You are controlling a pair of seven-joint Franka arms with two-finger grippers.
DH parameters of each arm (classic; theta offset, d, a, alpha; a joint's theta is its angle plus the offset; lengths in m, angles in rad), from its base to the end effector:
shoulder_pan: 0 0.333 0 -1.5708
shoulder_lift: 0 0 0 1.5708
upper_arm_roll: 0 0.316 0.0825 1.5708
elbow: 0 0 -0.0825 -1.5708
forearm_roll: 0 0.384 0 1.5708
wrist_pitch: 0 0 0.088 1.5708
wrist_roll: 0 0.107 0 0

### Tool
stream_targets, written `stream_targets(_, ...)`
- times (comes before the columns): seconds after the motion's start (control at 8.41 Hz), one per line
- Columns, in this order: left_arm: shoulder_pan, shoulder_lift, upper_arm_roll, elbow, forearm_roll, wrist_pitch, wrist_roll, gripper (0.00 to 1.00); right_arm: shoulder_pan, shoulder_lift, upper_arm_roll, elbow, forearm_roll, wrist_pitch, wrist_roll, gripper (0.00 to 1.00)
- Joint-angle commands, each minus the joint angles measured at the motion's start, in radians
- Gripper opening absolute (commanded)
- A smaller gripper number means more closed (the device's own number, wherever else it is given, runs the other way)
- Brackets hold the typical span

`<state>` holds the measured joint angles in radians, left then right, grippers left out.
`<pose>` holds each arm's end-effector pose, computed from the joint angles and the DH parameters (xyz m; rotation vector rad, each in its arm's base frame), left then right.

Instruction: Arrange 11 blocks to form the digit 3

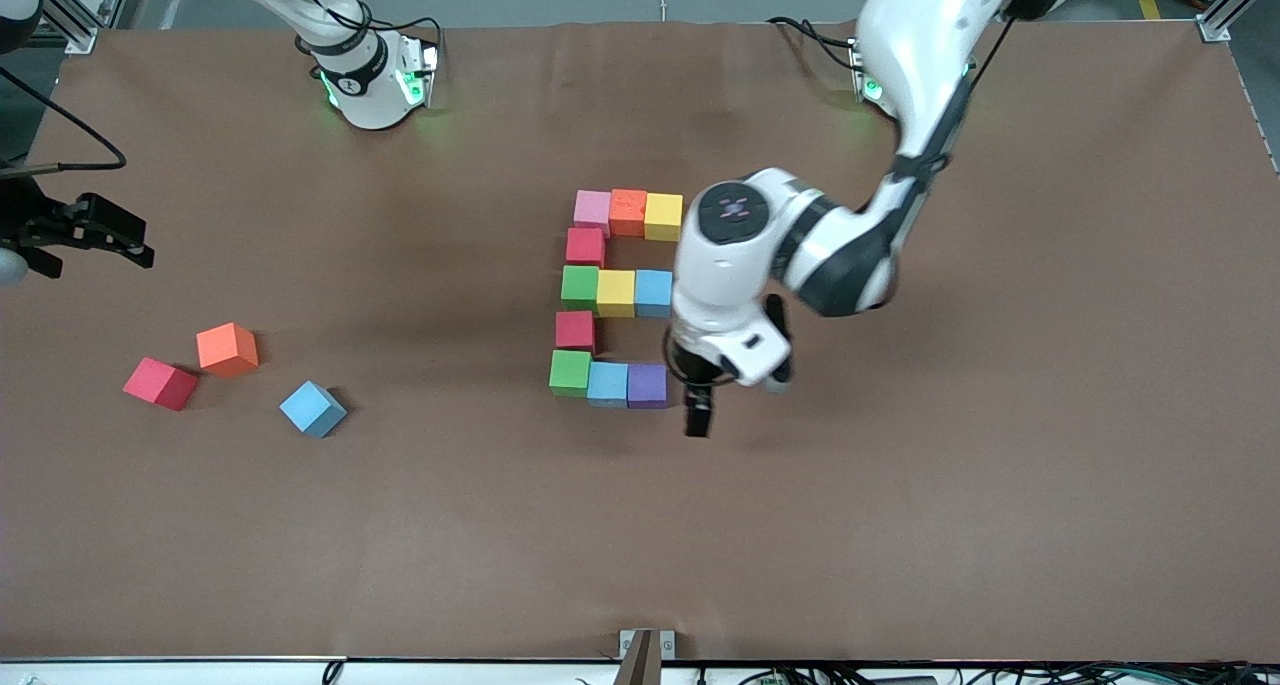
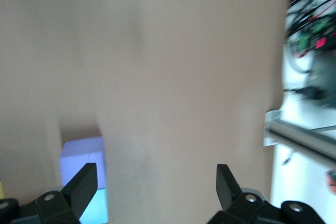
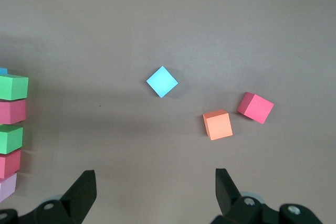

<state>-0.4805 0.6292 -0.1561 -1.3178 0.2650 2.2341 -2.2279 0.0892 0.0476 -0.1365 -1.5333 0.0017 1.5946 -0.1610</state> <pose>0.6281 -0.4189 0.4022 2.0894 1.9504 0.2652 0.5710 -0.0249 0.6178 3.1302 0.1784 0.0213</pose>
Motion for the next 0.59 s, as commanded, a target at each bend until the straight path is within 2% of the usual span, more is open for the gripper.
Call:
stream_targets(0.0,0.075,-0.124,-0.008,-0.078,-0.004,-0.030,0.110,1.00,-0.003,0.001,0.002,0.009,0.001,-0.005,0.005,1.00)
stream_targets(0.48,0.255,-0.301,-0.008,-0.168,-0.006,-0.060,0.391,1.00,-0.003,0.001,0.002,0.007,0.001,-0.007,0.006,1.00)
